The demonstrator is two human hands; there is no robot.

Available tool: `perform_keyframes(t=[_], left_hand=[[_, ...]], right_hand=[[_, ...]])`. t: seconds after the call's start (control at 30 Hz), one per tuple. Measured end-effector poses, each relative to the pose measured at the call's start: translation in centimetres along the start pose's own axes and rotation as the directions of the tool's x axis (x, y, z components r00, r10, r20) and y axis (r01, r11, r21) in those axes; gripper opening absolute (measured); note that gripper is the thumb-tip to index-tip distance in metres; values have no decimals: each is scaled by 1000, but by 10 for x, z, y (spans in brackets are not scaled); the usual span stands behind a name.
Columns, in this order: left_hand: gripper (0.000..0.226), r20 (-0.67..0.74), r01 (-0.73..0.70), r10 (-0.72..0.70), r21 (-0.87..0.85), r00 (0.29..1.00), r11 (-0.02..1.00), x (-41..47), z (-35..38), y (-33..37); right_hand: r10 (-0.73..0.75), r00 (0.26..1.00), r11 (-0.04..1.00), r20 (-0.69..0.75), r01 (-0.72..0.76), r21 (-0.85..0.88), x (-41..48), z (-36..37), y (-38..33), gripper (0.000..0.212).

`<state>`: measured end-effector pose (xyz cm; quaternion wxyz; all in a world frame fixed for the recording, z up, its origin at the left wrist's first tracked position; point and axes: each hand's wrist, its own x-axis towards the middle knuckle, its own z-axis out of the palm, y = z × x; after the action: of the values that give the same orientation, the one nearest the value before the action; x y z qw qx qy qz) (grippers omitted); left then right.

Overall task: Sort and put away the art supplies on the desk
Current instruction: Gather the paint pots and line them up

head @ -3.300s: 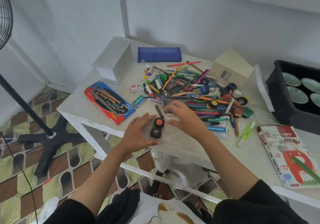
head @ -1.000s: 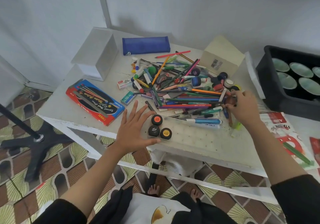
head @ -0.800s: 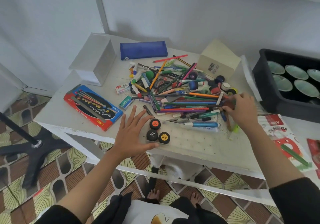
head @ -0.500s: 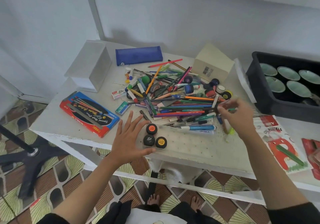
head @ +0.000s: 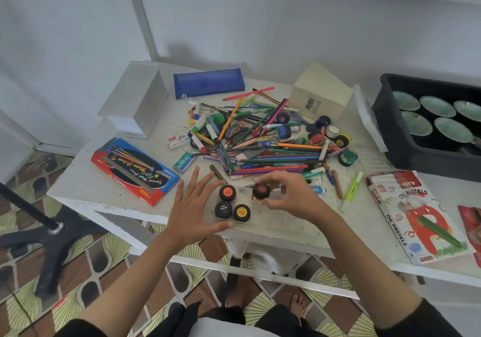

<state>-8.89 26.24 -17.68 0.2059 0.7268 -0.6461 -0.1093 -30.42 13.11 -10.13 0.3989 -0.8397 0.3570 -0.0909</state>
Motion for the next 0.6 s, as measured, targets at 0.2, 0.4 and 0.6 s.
perform_keyframes(t=[0.2, 0.4, 0.6], left_hand=[[97, -9, -4, 3, -31, 1000, 1000, -2, -2, 2], [97, -8, 2, -2, -28, 1000, 1000, -2, -2, 2], [98, -9, -2, 2, -27, 1000, 1000, -3, -3, 3]], right_hand=[[-196, 972, 959, 129, 217, -181, 11, 14, -5, 40], [-220, 974, 939, 48, 224, -261, 14, 33, -11, 36], [-202, 979, 950, 2, 196, -245, 8, 34, -9, 36]])
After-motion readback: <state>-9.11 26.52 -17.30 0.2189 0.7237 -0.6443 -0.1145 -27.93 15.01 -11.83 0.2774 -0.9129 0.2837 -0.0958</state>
